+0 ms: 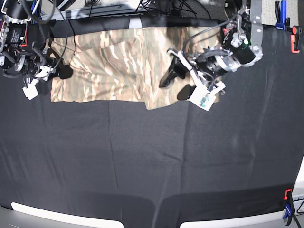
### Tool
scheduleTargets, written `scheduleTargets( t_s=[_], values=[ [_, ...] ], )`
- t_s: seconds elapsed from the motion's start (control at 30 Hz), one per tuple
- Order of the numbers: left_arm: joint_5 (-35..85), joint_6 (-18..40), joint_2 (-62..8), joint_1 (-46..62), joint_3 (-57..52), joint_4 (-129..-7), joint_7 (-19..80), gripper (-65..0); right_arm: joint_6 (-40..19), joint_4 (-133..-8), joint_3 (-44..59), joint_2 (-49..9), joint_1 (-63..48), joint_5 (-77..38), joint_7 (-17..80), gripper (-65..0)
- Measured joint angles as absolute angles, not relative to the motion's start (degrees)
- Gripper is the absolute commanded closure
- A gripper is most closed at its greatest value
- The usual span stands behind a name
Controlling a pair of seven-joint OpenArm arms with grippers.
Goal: Layout the t-shirt on the table in an organized manner, then fold the t-shirt properly
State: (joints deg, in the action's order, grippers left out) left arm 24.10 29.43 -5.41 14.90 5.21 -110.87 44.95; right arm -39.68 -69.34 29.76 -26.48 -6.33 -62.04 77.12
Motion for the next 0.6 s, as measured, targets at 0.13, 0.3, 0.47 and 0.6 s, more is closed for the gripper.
scheduleTargets(
  t_s=[0.13, 0.3, 0.47, 0.6],
  values=[
    [24.1, 29.4, -5.4, 14.9, 5.2, -110.9, 44.9, -33.0, -39.7, -69.3, 29.7, -26.5, -6.4, -61.9, 76.8, 0.0],
    [24.1, 29.4, -5.4, 14.9, 5.2, -110.9, 45.1, -33.0, -39.7, -69.3, 30.6, -29.4, -6.4, -62.5, 74.4, 0.0],
    [23.9, 29.4, -5.4, 14.9, 5.2, -110.9, 46.3, -33.0, -39.7, -69.6, 36.5, -33.1, -6.4, -62.5, 74.0, 0.0],
    [23.9, 29.4, -5.4, 15.0, 5.2, -110.9, 46.3, -33.0, -39.7, -75.6, 38.6, -33.1, -10.4, -67.9, 73.8, 0.0]
  ],
)
